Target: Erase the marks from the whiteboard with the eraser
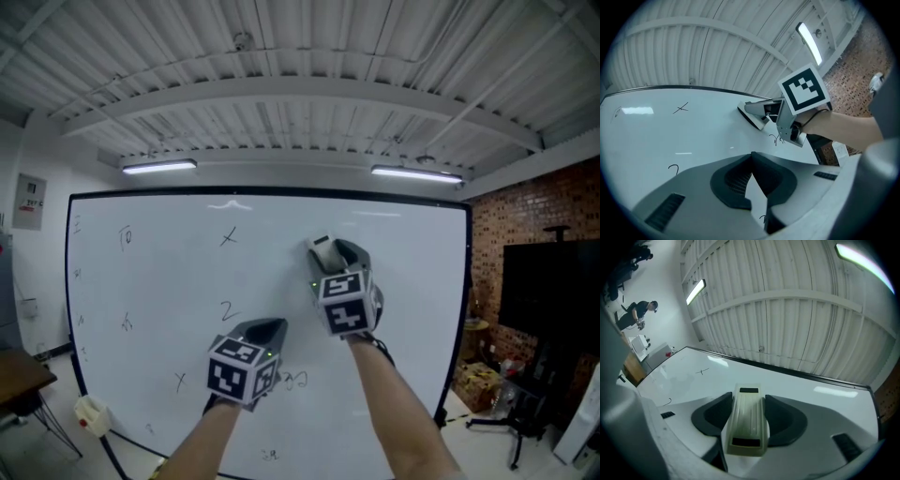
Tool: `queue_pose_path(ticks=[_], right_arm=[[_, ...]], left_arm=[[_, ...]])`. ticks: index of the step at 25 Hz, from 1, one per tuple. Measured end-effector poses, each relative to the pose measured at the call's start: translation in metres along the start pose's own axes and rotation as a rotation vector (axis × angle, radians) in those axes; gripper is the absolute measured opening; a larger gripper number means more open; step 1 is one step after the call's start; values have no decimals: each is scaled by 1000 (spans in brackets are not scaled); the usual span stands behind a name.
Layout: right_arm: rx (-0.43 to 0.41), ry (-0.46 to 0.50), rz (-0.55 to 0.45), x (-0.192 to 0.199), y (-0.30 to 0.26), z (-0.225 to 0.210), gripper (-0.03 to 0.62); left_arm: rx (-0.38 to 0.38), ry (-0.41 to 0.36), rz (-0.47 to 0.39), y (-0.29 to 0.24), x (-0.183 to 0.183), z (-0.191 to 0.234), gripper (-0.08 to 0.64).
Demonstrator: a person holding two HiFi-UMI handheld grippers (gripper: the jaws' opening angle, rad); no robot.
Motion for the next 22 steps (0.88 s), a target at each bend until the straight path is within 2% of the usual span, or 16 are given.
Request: queue_pose_path(ticks=[7,19,22], right_arm=[[2,-40,-9,3,8,-23,216],[139,-84,5,19,42,-130,216],[173,-123,4,26,54,-160,216]], left_arm=[[32,-28,-1,-6,-2,-21,0],[94,-35,-17,-37,-14,-62,0],[95,-48,-12,-40,-13,-66,0]])
Point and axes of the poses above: the fingertips, and each gripper's own axes: y backward along the fingers, z to its left, x out of its underside, the point moved 8 cm from there along y, backward along the fingers, and after that the axes turned 5 degrees about -y, right-handed, at the moved point
